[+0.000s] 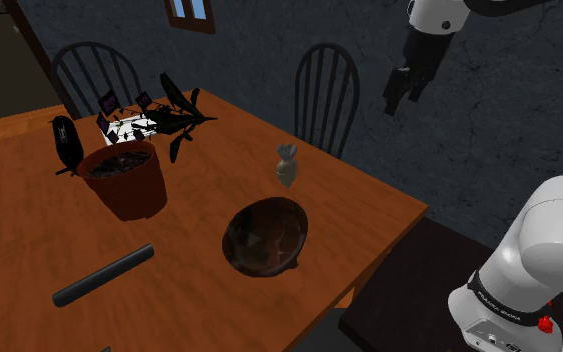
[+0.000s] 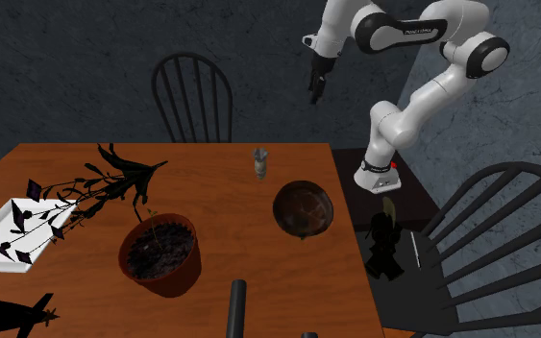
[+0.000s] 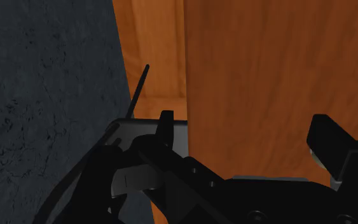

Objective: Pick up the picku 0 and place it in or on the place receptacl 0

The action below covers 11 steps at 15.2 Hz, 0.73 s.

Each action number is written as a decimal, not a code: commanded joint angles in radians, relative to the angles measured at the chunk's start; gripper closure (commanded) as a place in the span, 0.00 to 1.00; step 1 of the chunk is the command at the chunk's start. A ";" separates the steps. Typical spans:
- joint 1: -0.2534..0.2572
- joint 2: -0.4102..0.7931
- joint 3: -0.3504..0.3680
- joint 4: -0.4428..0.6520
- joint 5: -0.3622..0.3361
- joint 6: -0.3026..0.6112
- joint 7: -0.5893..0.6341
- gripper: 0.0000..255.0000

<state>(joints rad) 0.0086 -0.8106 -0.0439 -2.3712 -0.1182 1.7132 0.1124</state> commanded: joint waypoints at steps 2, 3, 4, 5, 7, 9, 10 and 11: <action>0.008 0.031 0.011 0.008 0.002 0.021 0.005 0.00; 0.015 0.062 0.023 0.018 0.003 0.042 0.011 0.00; 0.022 0.093 0.034 0.028 0.004 0.062 0.016 0.00; 0.029 0.125 0.045 0.039 0.005 0.082 0.022 0.00; 0.041 0.190 0.068 0.065 0.004 0.118 0.033 0.00; 0.051 0.255 0.091 0.095 0.000 0.151 0.044 0.00; 0.056 0.289 0.103 0.112 -0.003 0.166 0.050 0.00; 0.061 0.322 0.114 0.129 -0.006 0.181 0.057 0.00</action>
<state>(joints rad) 0.0616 -0.5165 0.0525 -2.2573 -0.1237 1.8822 0.1563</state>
